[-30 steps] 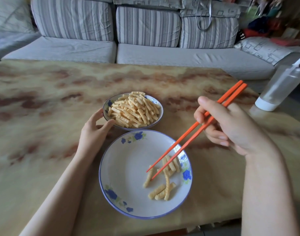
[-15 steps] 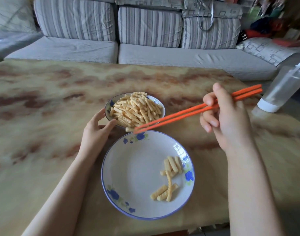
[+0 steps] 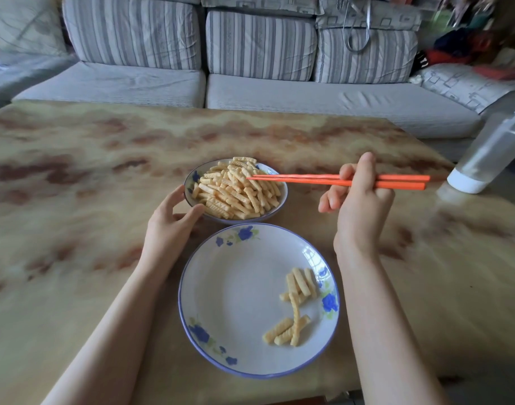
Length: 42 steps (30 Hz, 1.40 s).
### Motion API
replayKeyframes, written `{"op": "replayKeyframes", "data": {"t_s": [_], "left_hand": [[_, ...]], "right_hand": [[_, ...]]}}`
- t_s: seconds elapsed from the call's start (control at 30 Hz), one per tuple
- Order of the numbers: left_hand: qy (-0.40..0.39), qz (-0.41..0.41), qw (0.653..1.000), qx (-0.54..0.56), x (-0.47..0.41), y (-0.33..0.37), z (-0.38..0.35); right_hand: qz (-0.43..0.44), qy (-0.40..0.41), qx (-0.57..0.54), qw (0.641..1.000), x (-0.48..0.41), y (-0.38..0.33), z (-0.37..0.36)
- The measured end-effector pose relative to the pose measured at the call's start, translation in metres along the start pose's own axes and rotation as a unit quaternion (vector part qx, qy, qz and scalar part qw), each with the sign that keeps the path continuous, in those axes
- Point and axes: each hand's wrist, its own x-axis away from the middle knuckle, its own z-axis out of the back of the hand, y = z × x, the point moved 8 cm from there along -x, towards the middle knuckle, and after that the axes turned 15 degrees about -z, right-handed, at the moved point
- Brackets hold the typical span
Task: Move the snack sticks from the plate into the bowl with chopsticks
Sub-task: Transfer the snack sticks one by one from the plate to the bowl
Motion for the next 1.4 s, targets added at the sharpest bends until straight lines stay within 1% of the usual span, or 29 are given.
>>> {"op": "replayKeyframes", "data": {"t_s": [0.17,0.33,0.4,0.5,0.57,0.63,0.73,0.83,0.97,1.13,1.3,1.4], "left_hand": [[0.002,0.004,1.0,0.002,0.001,0.0,0.001],[0.004,0.0,1.0,0.002,0.0,0.002,0.001],[0.003,0.0,1.0,0.005,0.001,0.003,0.001],[0.002,-0.004,1.0,-0.001,0.001,0.003,0.001],[0.0,-0.007,1.0,-0.004,0.0,0.003,0.001],[-0.001,-0.01,1.0,-0.005,0.0,0.001,0.002],[-0.004,-0.017,1.0,-0.011,-0.001,0.001,0.002],[-0.008,-0.024,0.999,-0.023,-0.002,0.003,0.002],[-0.008,-0.02,1.0,-0.012,-0.001,0.002,0.002],[-0.006,-0.026,1.0,-0.014,-0.001,0.002,0.002],[-0.004,-0.025,1.0,-0.01,0.0,0.005,0.001],[-0.002,-0.026,1.0,-0.008,0.0,0.005,0.001]], "right_hand": [[-0.008,-0.005,0.04,0.999,-0.002,0.002,0.002],[0.008,-0.021,0.041,0.999,-0.002,-0.011,0.007],[0.009,-0.038,0.043,0.998,-0.003,-0.018,0.009],[0.006,-0.093,0.067,0.993,-0.006,-0.029,0.01],[0.001,-0.132,0.105,0.986,-0.004,-0.037,0.012],[-0.001,-0.163,0.166,0.973,0.001,-0.045,0.015],[-0.002,-0.187,0.245,0.951,0.009,-0.054,0.02],[-0.002,-0.186,0.269,0.945,0.01,-0.061,0.027],[-0.007,-0.174,0.295,0.94,0.008,-0.069,0.035],[-0.021,-0.178,0.32,0.93,0.006,-0.061,0.032],[-0.056,-0.201,0.324,0.923,0.006,-0.043,0.023],[-0.061,-0.205,0.296,0.931,0.004,-0.035,0.02]]}}
